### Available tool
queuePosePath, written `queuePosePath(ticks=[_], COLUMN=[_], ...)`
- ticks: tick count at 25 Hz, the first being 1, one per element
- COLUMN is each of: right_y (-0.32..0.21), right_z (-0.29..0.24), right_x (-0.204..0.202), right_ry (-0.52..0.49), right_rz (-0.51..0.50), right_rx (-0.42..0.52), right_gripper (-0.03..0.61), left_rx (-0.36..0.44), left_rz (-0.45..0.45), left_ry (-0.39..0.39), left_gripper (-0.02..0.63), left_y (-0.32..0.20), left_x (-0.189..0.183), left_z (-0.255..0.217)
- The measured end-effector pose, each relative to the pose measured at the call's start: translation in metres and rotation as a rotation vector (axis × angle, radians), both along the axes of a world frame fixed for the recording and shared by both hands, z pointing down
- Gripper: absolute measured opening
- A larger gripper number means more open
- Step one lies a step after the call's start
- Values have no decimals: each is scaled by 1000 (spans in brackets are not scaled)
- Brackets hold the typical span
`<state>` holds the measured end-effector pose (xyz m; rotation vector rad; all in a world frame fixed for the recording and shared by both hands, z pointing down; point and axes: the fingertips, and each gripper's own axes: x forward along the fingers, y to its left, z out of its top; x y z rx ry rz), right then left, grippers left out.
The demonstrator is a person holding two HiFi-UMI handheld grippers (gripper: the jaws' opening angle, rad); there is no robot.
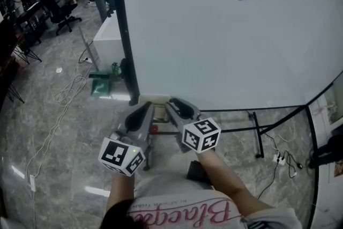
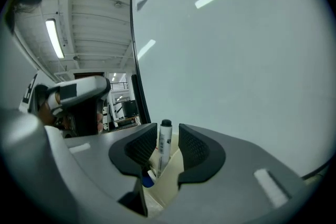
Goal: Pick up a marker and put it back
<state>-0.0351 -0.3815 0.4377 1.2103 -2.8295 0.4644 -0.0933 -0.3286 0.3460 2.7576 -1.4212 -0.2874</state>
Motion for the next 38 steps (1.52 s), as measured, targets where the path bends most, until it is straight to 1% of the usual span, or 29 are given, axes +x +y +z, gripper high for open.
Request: queuePosePath(ticks=[3,6,9,11,13,20,31,38], right_y=[3,10,20,27,36,53,58,65], right_z=[-25,-56,-81,-91,-94,-86,-87,-85], right_x=[8,18,26,30,31,33,36,30], right_ry=[-26,-31,12,57,76,87,112,123], right_rz=[13,26,36,42,36,13,17,-9], right_rx=[59,142,223,257,261,228,247,248], right_gripper=[114,103,25,-3,-2,0,0,0], left_rx=[-2,-1,0,0,1,11,18,20], left_rz=[-4,-7,-6,-3,-2,5,19,17], left_ry=[4,8,7,6,6,2,-13,-11], left_gripper=[0,0,0,0,0,0,0,0], left_y=[0,-1,-1,-1,0,2,8,13], left_x=[-2,-4,-3,-3,-3,0,4,5], left_z=[0,-1,-1,0,-1,-5,-8,-9])
